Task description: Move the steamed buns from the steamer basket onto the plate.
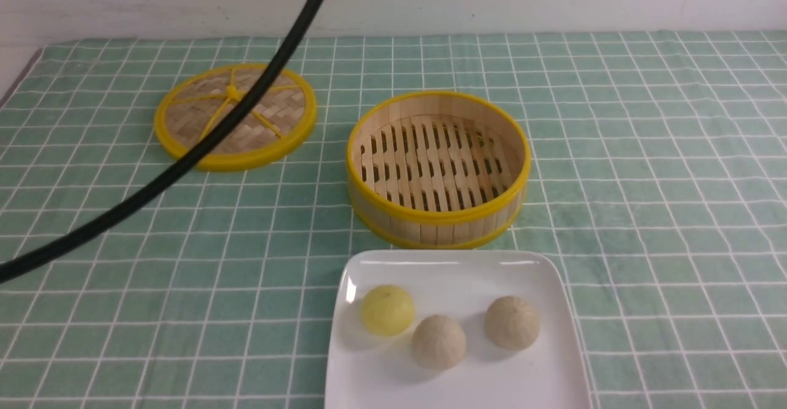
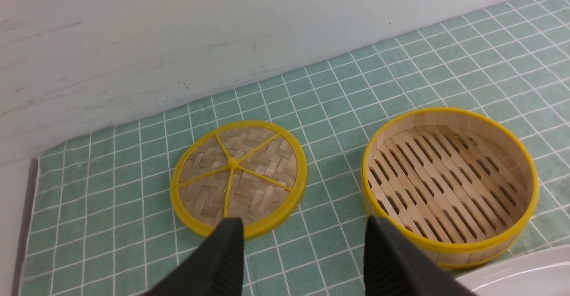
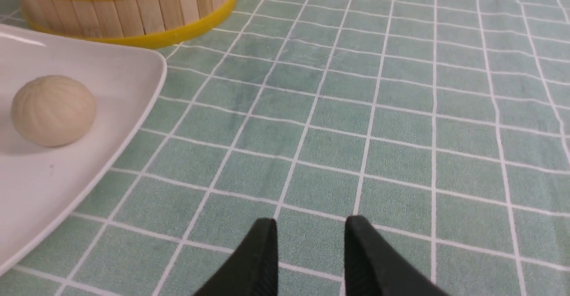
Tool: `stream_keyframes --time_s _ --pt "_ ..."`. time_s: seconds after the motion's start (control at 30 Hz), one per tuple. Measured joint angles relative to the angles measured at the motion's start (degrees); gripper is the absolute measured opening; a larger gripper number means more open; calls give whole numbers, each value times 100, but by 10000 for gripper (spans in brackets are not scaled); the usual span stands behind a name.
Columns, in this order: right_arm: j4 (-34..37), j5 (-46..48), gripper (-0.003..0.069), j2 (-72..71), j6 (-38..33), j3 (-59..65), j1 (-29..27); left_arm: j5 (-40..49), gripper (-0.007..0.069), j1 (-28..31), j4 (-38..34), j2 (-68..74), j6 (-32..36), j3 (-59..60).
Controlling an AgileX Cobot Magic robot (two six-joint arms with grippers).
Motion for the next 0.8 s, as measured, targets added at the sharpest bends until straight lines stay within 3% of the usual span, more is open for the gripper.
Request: stream_keyframes --time_s 0.17,0.27,0.63,0.8 --pt "126 -15 239 0 -142 0 -413 57 386 0 -8 0 0 0" --pt "622 -80 239 0 -586 5 -1045 71 386 0 -8 0 0 0" --pt "1764 -122 240 0 -1037 7 -2190 76 386 0 -8 0 -6 0" --pt "1637 -135 240 0 -1037 7 -2450 76 386 0 -8 0 -6 0"
